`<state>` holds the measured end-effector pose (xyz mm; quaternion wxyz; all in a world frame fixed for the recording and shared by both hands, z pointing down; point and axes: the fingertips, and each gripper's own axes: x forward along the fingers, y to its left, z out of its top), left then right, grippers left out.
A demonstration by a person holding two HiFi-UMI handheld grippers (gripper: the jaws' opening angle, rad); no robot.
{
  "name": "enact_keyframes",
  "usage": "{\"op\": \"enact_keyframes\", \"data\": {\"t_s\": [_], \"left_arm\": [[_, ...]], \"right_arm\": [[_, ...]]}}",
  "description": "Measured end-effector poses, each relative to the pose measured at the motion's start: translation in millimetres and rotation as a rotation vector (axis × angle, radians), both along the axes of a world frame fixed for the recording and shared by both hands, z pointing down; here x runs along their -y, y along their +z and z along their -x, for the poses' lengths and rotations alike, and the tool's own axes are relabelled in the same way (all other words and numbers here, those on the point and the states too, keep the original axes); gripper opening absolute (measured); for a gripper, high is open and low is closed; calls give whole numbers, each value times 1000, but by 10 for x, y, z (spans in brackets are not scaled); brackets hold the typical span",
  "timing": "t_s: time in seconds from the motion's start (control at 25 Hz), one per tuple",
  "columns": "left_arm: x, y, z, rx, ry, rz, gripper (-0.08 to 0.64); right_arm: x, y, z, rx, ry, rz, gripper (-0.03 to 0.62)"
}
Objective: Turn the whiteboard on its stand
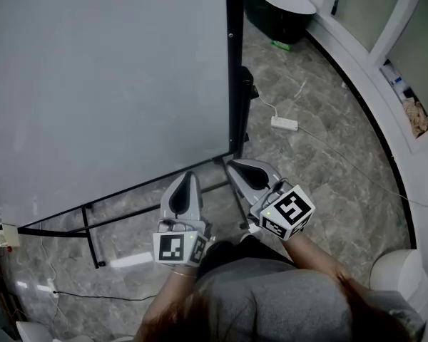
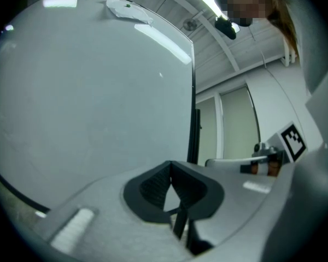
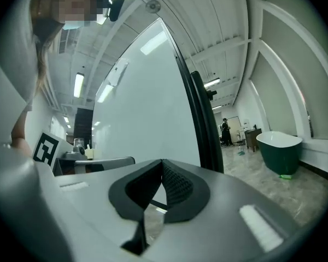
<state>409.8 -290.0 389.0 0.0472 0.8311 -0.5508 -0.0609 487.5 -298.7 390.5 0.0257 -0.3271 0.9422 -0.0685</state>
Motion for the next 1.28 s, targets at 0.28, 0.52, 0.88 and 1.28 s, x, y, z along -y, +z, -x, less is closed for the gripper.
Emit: {"op": "enact_keyframes", "data": {"t_s": [0.28, 0.52, 0.88, 1.28], "left_arm": [[-176, 24, -92, -1, -42, -18, 2], [-343, 92, -74, 18, -58, -13, 2], [-667, -12, 28, 10, -66, -28, 2], [-1392, -76, 232, -2, -65, -27, 2]], "right_arm": [[-132, 7, -41, -17, -51, -17, -3], [-235, -3, -16, 7, -80, -5, -3], [-595, 3, 187, -16, -106, -17, -3], [-1317, -50, 350, -17, -84, -21, 3]]}}
